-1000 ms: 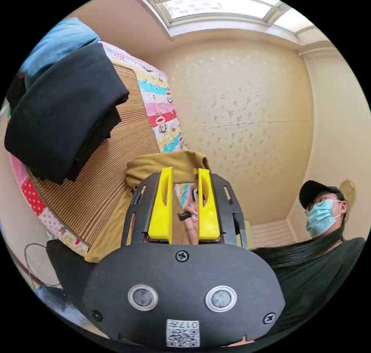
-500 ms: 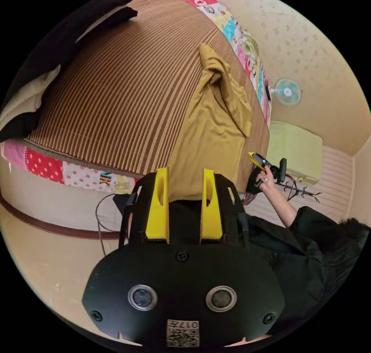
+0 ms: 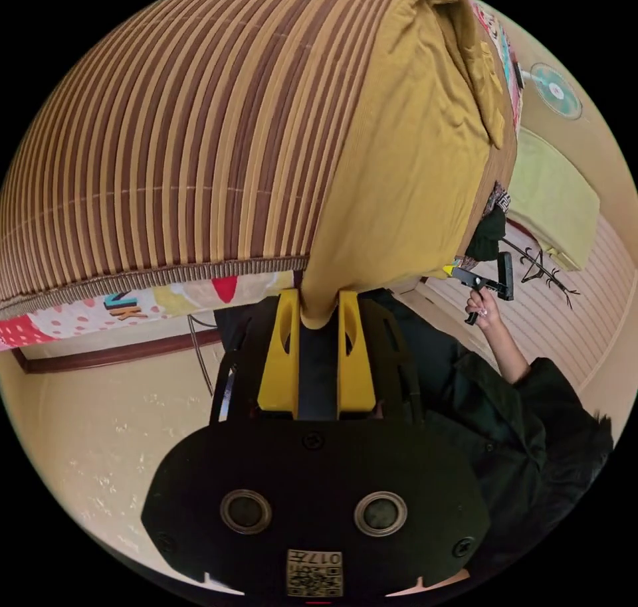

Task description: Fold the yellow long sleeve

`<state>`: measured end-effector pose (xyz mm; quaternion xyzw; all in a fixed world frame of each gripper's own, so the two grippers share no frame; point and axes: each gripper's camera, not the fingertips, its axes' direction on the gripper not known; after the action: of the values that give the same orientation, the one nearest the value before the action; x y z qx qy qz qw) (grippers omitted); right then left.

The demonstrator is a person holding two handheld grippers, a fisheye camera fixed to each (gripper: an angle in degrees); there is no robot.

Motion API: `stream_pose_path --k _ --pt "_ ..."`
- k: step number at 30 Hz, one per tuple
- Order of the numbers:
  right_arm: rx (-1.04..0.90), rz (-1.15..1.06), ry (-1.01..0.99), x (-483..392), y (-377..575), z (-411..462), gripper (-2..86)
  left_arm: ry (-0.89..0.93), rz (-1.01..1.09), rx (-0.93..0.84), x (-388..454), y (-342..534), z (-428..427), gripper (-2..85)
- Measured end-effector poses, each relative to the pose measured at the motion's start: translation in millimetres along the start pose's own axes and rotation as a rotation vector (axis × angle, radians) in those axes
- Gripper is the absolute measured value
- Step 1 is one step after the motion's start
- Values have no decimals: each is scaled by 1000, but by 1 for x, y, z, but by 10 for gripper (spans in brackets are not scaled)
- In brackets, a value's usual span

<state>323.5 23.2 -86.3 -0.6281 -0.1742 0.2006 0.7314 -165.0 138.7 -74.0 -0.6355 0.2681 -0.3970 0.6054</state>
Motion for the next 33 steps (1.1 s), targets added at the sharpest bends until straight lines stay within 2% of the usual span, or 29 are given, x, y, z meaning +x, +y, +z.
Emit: stream_pose_path --k 4,5,6,7,9,10,14,17,19,23,26,28,31,33 --pt "160 -71 -162 4 61 -40 40 236 59 -4 15 30 -38 41" --pt "218 -81 -326 12 85 -58 37 301 75 -6 17 36 -45 41" --pt "282 -110 -529 18 107 -76 36 477 105 18 21 50 -62 41" --pt "322 -125 -614 19 117 -86 35 656 129 81 25 64 -84 41" --pt "484 -207 -799 12 144 -128 33 835 156 200 33 80 -122 40" --pt "514 -226 -825 8 146 -137 32 896 180 274 40 85 -149 40" --pt "621 -340 -910 -40 97 -196 33 917 261 418 75 56 -227 40" --pt "638 -294 -866 -84 17 -228 37 853 303 472 111 -19 -283 41" --pt "625 -249 -839 -108 -36 -242 41 774 224 554 130 -84 -321 47" --pt "608 -92 -665 -153 -113 -260 66 789 167 681 147 -169 -360 110" --pt "697 -49 -475 -187 -115 -265 71 728 132 763 143 -205 -371 122" --pt "716 -140 -373 -216 -104 -256 69 547 91 761 137 -209 -365 125" --pt "712 -258 -90 -262 -76 -217 67 287 -20 707 120 -196 -332 156" --pt "677 -278 145 -285 -65 -174 66 221 -78 661 105 -192 -306 179"
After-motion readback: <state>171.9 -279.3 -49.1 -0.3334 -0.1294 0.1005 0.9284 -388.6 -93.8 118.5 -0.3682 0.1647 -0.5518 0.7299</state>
